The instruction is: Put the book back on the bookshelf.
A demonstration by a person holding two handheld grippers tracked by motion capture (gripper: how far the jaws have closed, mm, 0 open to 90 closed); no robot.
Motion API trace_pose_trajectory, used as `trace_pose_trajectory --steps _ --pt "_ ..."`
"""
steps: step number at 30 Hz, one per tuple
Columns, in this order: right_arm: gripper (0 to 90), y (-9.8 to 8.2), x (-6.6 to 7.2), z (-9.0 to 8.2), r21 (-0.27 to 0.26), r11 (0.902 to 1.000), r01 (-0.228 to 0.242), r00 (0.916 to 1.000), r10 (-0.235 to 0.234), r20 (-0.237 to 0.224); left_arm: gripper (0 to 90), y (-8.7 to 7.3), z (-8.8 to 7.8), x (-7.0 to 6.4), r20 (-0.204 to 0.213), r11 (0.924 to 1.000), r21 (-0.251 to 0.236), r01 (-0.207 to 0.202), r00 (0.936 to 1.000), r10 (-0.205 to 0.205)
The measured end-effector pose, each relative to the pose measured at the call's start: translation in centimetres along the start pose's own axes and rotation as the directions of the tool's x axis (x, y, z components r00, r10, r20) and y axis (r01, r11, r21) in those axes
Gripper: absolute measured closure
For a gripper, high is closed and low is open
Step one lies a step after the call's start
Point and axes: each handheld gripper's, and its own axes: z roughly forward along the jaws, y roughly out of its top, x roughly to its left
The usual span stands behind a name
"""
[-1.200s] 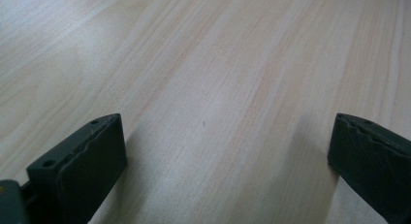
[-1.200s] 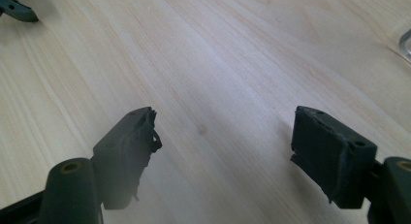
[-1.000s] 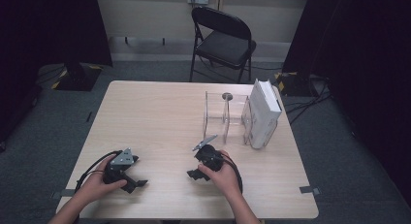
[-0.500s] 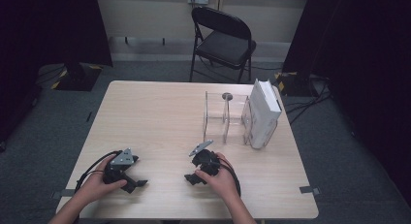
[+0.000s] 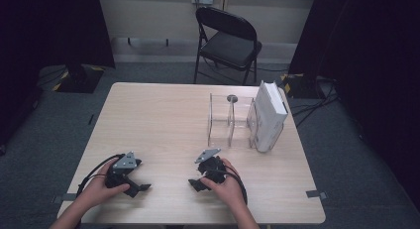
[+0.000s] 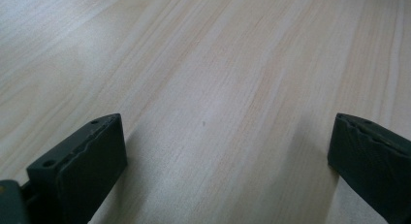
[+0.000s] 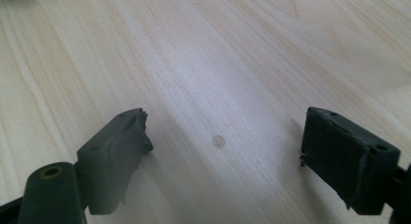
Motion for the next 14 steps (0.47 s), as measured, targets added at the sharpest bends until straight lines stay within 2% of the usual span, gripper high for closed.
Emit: trace_pose_trajectory --steps 7,8,14 --pt "14.4 -0.5 0.2 0.0 -0.033 0.9995 0.0 0.9999 0.0 0.016 0.0 0.0 0.1 0.0 -0.007 1.0 -0.007 0.001 1.0 -0.002" --pt "14.3 -0.6 0.2 0.0 -0.042 0.9991 -0.005 0.9998 0.006 0.02 0.0 0.0 0.0 0.0 0.003 1.0 0.002 0.001 1.0 -0.001" --pt "14.3 -1.1 0.3 0.1 -0.086 0.9963 -0.007 0.9999 0.008 0.014 0.0 0.0 0.0 0.0 -0.003 1.0 -0.002 0.002 1.0 -0.002"
